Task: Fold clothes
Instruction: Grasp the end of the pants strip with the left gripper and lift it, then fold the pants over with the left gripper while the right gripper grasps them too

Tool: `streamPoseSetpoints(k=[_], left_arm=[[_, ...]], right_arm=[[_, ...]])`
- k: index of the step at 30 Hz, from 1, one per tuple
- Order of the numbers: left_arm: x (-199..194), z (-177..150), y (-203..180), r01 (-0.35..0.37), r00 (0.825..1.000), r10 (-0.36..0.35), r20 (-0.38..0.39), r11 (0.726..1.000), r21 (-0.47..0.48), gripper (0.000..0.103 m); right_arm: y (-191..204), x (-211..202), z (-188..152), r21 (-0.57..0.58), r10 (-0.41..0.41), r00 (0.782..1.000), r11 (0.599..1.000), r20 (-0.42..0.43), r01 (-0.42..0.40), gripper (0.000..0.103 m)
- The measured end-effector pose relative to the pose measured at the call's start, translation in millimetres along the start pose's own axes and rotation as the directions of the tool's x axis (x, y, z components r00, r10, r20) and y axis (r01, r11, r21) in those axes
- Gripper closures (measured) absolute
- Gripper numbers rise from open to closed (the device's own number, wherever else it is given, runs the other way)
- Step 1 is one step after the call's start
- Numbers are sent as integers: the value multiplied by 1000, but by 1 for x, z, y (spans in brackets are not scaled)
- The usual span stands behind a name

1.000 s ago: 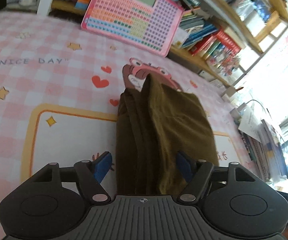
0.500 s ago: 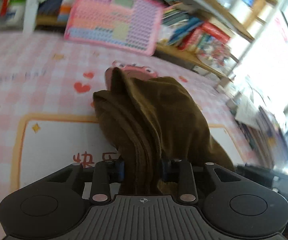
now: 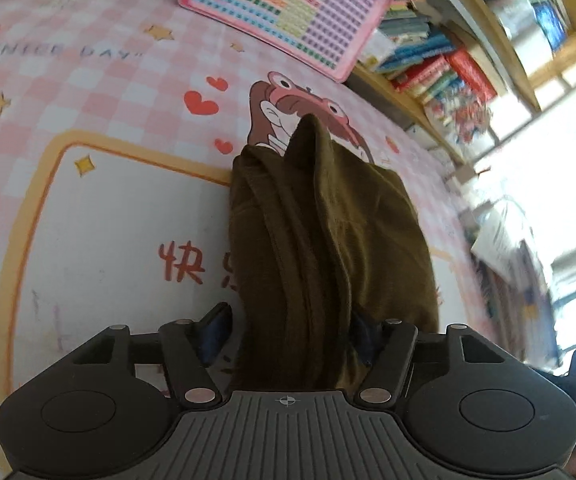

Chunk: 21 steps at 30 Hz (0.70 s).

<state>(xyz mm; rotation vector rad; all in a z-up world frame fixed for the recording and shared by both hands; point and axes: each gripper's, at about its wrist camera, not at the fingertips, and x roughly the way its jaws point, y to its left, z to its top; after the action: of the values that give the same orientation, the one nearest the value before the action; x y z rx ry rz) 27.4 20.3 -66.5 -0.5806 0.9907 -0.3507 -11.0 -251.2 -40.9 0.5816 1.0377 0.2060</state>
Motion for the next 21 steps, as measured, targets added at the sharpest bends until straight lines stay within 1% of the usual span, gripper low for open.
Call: streamPoseSetpoints(k=[2,3,5,7,8,11,14,18,21], left_arm=[[3,-2,-2,7,1000,-7,2,1000,-22,45],[5,-3,-5,-2,1000,2,1,1000,-23,48],[5,-5,-13,-39,999,39,0,999,-9,64],[1,-7,-23,-60,998,60,15,998,12,71],[-4,-8,-29,-62,998,62,32,998,22,72],[-17,-17,-48,-88,992,82,98,994,60,72],[-26,-22,-61,-109,985,97,144,991,76,72],[-34,-24,-75,-127,977,109,185,988,90,72],[-30,-26,-86,-133,976,113,186,986,101,71]], right_arm=[[-1,6,2,-9,24,999,1000,-27,-24,50],[-1,10,2,-14,36,999,999,-41,-36,55],[-1,12,4,-33,59,996,998,-61,-61,65],[3,11,8,-87,74,994,993,-76,-81,73],[6,7,10,-130,77,995,988,-69,-85,75],[16,-7,9,-258,86,996,962,-14,-87,76],[20,-22,9,-334,115,993,937,31,-98,76],[20,-34,12,-397,155,986,910,56,-120,76],[16,-40,12,-421,161,985,899,67,-118,76]])
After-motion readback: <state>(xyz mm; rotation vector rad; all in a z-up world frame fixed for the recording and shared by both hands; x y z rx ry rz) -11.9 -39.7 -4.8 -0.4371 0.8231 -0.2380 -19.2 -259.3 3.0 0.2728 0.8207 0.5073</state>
